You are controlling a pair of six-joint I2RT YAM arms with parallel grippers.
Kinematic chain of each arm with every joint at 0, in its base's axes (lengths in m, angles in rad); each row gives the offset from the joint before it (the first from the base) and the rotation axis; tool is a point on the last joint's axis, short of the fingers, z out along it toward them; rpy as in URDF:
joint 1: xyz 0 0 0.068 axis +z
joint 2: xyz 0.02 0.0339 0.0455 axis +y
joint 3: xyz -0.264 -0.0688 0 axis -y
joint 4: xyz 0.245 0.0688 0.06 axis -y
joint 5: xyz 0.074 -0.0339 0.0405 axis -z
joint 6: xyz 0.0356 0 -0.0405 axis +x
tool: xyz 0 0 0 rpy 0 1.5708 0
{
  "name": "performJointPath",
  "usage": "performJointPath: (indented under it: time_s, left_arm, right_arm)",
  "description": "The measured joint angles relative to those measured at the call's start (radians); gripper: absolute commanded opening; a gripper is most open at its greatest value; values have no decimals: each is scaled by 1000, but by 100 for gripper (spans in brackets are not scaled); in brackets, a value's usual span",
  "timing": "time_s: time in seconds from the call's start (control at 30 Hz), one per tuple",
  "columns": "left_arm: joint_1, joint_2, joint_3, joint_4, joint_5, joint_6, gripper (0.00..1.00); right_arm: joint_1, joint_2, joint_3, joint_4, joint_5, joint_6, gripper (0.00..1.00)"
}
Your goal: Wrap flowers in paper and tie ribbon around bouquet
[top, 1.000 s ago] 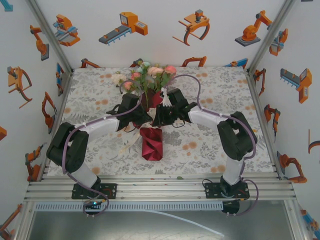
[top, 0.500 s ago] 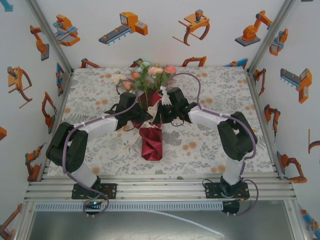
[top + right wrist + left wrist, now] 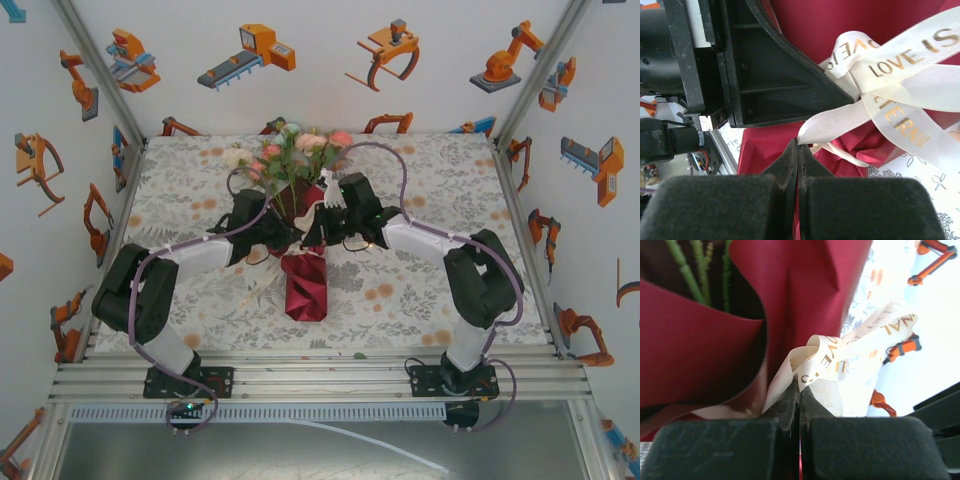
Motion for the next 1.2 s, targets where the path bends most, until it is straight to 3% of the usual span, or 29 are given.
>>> performJointPath:
  time_s: [0.53, 0.87, 1.2]
  left_arm:
    - [-12, 48, -1, 61, 103, -53, 0]
    - [-14, 72, 2, 76, 159, -53, 0]
    - [-18, 111, 26, 68, 191, -37, 0]
  right_arm:
    - [0, 2, 0, 3, -24, 0, 1]
    - [-3, 2, 7, -75, 20, -28, 22]
    - [-46, -78, 11, -167, 79, -87, 27]
